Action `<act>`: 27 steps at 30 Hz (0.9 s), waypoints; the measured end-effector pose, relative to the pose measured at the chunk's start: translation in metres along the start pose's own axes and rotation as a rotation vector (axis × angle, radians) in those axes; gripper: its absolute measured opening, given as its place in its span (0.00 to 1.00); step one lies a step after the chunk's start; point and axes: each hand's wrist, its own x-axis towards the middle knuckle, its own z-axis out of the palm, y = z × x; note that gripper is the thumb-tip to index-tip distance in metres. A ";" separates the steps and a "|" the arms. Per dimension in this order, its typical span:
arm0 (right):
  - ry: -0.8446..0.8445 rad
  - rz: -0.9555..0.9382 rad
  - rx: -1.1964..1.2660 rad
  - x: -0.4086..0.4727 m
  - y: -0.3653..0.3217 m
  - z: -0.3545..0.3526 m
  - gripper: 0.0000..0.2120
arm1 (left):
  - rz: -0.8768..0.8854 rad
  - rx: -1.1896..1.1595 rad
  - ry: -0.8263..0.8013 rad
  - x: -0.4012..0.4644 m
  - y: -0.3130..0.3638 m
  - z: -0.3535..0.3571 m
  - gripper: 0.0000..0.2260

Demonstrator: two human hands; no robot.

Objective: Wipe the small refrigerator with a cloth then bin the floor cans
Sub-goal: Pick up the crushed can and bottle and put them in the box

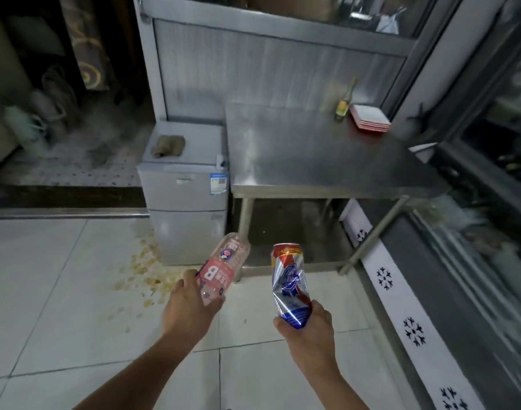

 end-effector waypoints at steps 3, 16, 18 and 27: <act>0.052 -0.015 -0.009 -0.013 -0.010 -0.037 0.29 | 0.097 -0.028 -0.008 -0.014 0.042 -0.019 0.25; 0.423 0.088 -0.015 -0.097 -0.038 -0.133 0.30 | 0.490 -0.034 -0.175 -0.055 0.126 -0.061 0.26; 0.494 0.139 -0.024 -0.120 -0.040 -0.139 0.31 | 0.540 -0.030 -0.226 -0.066 0.127 -0.066 0.28; 0.755 0.371 0.013 -0.258 -0.025 -0.175 0.33 | 0.795 0.097 -0.471 -0.155 0.143 -0.074 0.29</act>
